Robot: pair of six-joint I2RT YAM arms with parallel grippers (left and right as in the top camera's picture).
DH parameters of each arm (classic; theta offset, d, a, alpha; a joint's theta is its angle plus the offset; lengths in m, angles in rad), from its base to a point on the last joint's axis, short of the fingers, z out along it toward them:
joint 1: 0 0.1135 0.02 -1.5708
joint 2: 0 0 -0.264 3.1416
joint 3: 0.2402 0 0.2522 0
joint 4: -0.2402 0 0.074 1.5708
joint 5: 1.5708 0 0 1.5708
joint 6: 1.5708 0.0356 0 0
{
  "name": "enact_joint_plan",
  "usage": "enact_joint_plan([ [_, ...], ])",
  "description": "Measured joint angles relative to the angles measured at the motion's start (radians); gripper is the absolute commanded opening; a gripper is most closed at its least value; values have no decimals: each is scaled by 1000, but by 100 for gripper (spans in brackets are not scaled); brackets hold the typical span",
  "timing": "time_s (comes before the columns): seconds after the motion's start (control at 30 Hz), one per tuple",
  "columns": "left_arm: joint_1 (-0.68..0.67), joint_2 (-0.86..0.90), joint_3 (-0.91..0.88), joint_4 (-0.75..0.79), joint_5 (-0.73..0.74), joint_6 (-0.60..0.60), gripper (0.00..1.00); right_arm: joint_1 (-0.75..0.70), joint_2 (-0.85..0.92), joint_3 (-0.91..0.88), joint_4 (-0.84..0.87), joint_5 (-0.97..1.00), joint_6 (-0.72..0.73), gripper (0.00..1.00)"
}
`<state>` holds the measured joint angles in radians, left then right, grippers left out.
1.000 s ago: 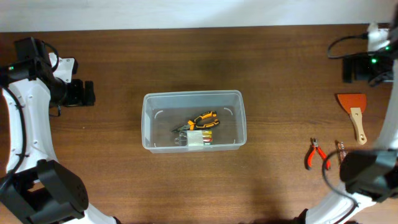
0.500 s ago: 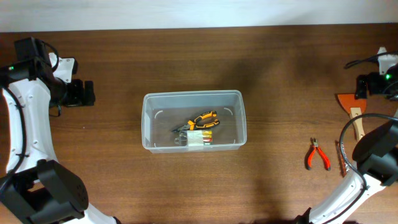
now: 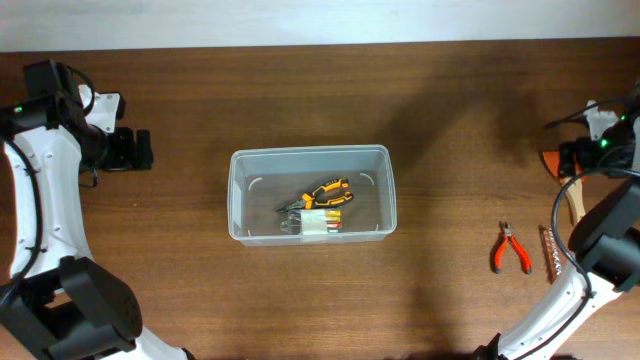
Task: Pack container
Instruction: 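Move the right gripper right over the orange scraper's wooden handle, then lower and grasp the scraper handle with the right gripper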
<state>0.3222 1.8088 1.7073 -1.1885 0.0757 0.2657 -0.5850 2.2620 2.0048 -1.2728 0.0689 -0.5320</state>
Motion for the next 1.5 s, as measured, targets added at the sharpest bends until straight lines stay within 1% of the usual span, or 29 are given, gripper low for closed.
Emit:
enact_joint_plan([
  [0.23,0,0,0,0,0,0,99,-39,0,-98,63,18,-4,99],
  [0.43,0,0,0,0,0,0,99,-64,0,-139,82,21,-4,99],
  [0.7,0,0,0,0,0,0,99,-54,3,-145,85,19,-5,99],
  [1.0,0,0,0,0,0,0,99,-42,66,-147,101,20,-7,99],
  [1.3,0,0,0,0,0,0,99,-42,69,-150,129,19,-14,99],
  [1.37,0,0,0,0,0,0,99,-42,69,-150,135,17,-17,100],
  [1.47,0,0,0,0,0,0,99,-42,69,-150,142,13,-20,94],
  [1.5,0,0,0,0,0,0,99,-42,69,-150,144,11,-21,90],
])
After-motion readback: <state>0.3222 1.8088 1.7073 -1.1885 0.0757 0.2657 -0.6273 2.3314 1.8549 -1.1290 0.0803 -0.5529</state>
